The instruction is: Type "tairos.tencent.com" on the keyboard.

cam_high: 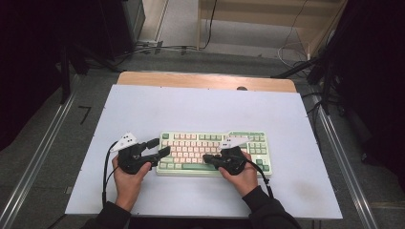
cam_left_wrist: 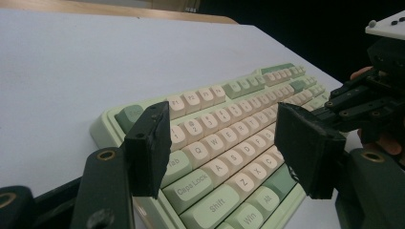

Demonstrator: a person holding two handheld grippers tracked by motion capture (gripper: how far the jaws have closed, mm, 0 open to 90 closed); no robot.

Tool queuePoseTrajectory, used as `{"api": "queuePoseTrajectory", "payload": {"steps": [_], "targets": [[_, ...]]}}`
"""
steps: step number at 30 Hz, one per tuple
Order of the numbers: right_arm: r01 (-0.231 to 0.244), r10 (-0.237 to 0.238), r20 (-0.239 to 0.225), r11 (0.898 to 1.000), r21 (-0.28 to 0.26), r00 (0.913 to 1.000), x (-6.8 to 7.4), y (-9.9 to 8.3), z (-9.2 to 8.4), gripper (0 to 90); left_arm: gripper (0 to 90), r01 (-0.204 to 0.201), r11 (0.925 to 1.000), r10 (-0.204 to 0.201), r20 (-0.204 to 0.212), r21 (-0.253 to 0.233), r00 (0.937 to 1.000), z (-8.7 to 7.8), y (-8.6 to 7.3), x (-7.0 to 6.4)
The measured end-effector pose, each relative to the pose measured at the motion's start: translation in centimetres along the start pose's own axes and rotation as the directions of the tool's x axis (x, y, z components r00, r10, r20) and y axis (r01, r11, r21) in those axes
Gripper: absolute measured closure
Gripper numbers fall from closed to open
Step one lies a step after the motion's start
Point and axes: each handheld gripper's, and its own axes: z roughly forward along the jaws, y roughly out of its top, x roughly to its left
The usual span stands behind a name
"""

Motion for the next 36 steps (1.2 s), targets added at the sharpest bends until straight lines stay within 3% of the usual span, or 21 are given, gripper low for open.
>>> {"api": "queuePoseTrajectory", "payload": {"steps": [9,14,16,19,24,30,36], "targets": [[-0.009,0.009,0.007,1.0,0.008,0.9999,-0.1,-0.1,0.3,87.2,37.8,0.007,1.0,-0.007,0.002,0.0,1.0,0.1,-0.1,0.0],[-0.018,0.017,-0.004,0.998,-0.063,0.9998,-0.1,0.4,-1.1,83.4,37.8,0.008,1.0,-0.008,0.004,-0.001,1.0,0.0,-0.1,0.0],[-0.029,0.029,-0.002,0.996,-0.08,0.9996,-0.3,0.4,-1.6,78.9,37.8,0.01,0.9999,-0.01,0.003,-0.003,0.9999,0.0,-0.1,0.0],[-0.047,0.048,0.013,0.993,-0.106,0.9987,-0.6,0.4,-2.0,61.6,37.8,0.011,0.9999,-0.011,0.002,0.003,0.9999,0.1,-0.1,0.0],[-0.074,0.077,0.022,0.99,-0.122,0.9968,-1.1,0.5,-2.3,48.6,37.8,0.013,0.9999,-0.013,0.002,0.001,0.9999,0.1,-0.2,-0.1],[-0.075,0.08,0.032,0.989,-0.129,0.9963,-1.3,0.5,-2.4,41.4,37.8,0.009,1.0,-0.009,0.004,0.003,1.0,0.2,-0.2,-0.4],[-0.079,0.085,0.042,0.988,-0.136,0.9955,-1.4,0.5,-2.6,40.5,37.5,0.003,0.9999,-0.003,0.001,0.01,1.0,0.4,-0.3,-0.4]]}}
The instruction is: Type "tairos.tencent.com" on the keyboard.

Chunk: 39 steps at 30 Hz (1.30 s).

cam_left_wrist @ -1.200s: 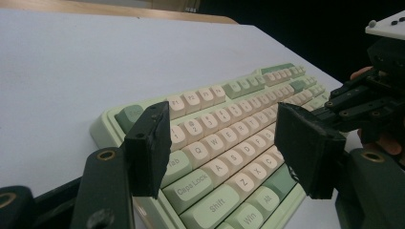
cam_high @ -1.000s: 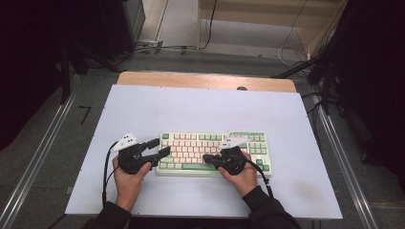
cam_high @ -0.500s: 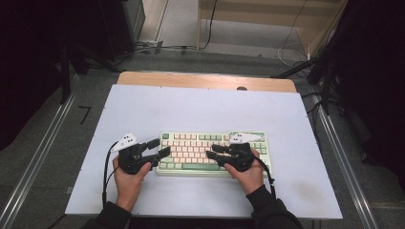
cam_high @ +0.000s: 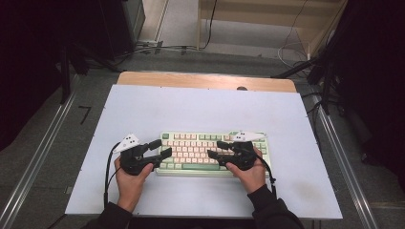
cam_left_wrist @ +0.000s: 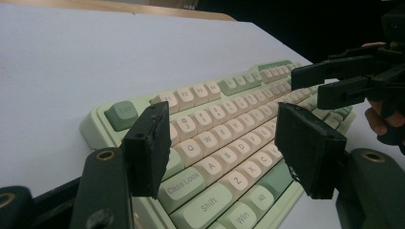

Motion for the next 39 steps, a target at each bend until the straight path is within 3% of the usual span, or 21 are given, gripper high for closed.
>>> {"api": "queuePoseTrajectory", "payload": {"steps": [16,24,39], "targets": [[-0.008,0.008,0.003,1.0,-0.011,1.0,-0.1,0.1,-0.5,39.8,36.2,0.009,0.9999,-0.009,-0.005,-0.007,0.9999,0.1,0.3,0.0],[-0.013,0.013,0.008,1.0,-0.006,0.9999,-0.1,0.0,-0.4,39.2,39.2,-0.014,0.9999,0.014,0.017,0.001,0.9998,0.4,0.6,-0.6],[-0.019,0.019,0.008,1.0,-0.02,0.9998,-0.2,0.1,-0.8,39.2,39.7,-0.03,0.9993,0.03,0.013,0.021,0.9995,1.7,1.1,-1.3]]}}
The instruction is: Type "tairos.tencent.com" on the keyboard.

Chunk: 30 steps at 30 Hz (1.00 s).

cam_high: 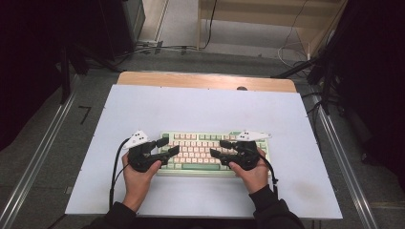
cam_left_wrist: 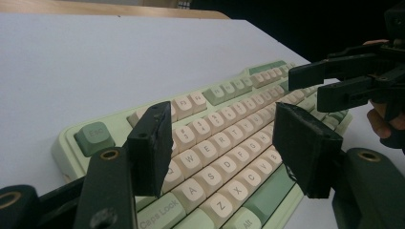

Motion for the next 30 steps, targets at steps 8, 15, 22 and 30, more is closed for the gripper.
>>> {"api": "queuePoseTrajectory", "payload": {"steps": [8,15,22,30], "targets": [[-0.003,0.003,-0.002,1.0,0.0,1.0,0.0,0.0,0.0,39.2,41.6,-0.012,0.9999,0.012,0.002,0.007,0.9999,0.4,0.3,-0.2],[-0.005,0.005,-0.002,1.0,0.006,1.0,0.0,0.0,0.0,39.2,42.6,-0.016,0.9998,0.016,0.004,0.015,0.9999,0.9,0.4,-0.5],[-0.004,0.004,-0.005,1.0,0.004,1.0,0.0,0.0,0.1,39.2,43.5,-0.02,0.9996,0.02,0.007,0.02,0.9998,1.1,0.5,-0.5],[-0.006,0.006,-0.007,1.0,0.003,1.0,0.0,0.0,0.1,39.1,44.6,-0.023,0.9995,0.023,0.005,0.023,0.9997,1.3,0.5,-0.6]]}}
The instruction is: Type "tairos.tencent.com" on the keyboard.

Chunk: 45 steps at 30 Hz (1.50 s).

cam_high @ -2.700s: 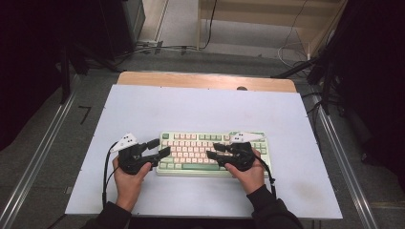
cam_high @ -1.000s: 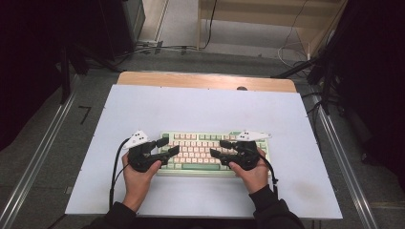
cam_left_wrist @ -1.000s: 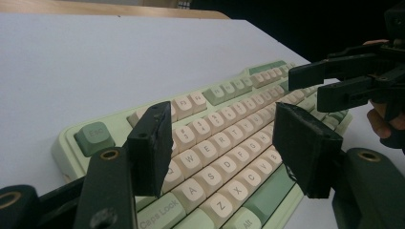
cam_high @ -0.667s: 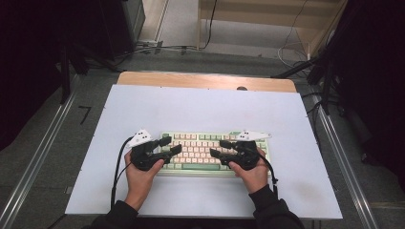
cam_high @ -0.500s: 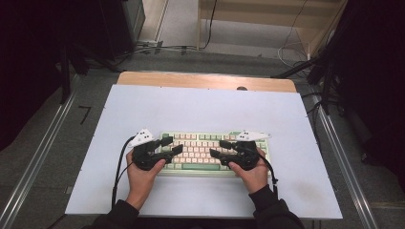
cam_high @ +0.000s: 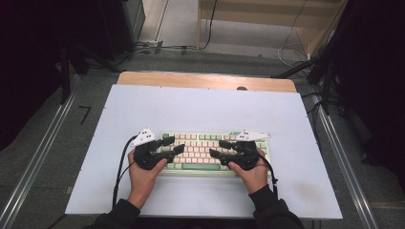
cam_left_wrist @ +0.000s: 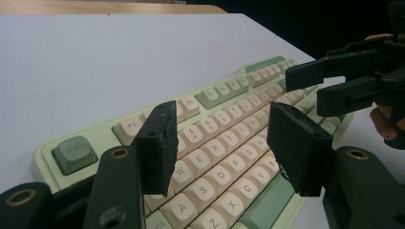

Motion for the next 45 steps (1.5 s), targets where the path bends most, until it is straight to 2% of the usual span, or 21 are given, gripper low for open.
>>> {"api": "queuePoseTrajectory", "payload": {"steps": [15,20,24,27,28,29,33,38,45], "targets": [[0.0,0.0,0.0,1.0,-0.002,1.0,-0.1,0.0,0.0,39.0,46.9,-0.007,0.9999,0.007,0.004,0.009,1.0,0.6,0.1,-0.2],[0.001,-0.001,-0.001,1.0,0.001,1.0,0.0,0.0,0.0,39.0,50.1,-0.014,0.9998,0.014,0.005,0.014,0.9999,0.7,0.1,-0.3],[-0.001,0.001,0.002,1.0,0.003,1.0,0.0,0.0,0.0,39.0,60.5,-0.026,0.9994,0.025,0.018,0.022,0.9995,0.9,0.0,-0.5],[0.001,-0.001,0.0,1.0,0.001,1.0,0.0,0.0,0.0,39.0,79.2,-0.053,0.9975,0.05,0.054,0.047,0.9973,1.1,-0.1,-0.7],[0.0,0.0,0.0,1.0,0.001,1.0,0.0,0.0,0.0,39.0,86.4,-0.067,0.9961,0.063,0.07,0.057,0.9955,1.3,-0.2,-0.9],[0.001,-0.001,0.001,1.0,0.0,1.0,0.0,0.0,0.0,39.0,90.0,-0.078,0.9947,0.072,0.078,0.067,0.9943,1.4,-0.3,-1.0],[0.002,-0.002,0.0,1.0,0.003,1.0,0.1,0.0,0.0,39.0,90.0,-0.125,0.9848,0.114,0.092,0.121,0.9891,2.1,-0.6,-1.7],[0.003,-0.003,0.001,1.0,0.005,1.0,0.0,-0.1,0.0,39.0,90.0,-0.159,0.9709,0.144,0.094,0.179,0.9851,2.7,-0.9,-2.1],[0.004,-0.004,0.0,1.0,0.007,1.0,0.1,-0.1,0.0,39.0,90.0,-0.167,0.9618,0.15,0.089,0.217,0.9846,3.1,-1.2,-2.2]]}}
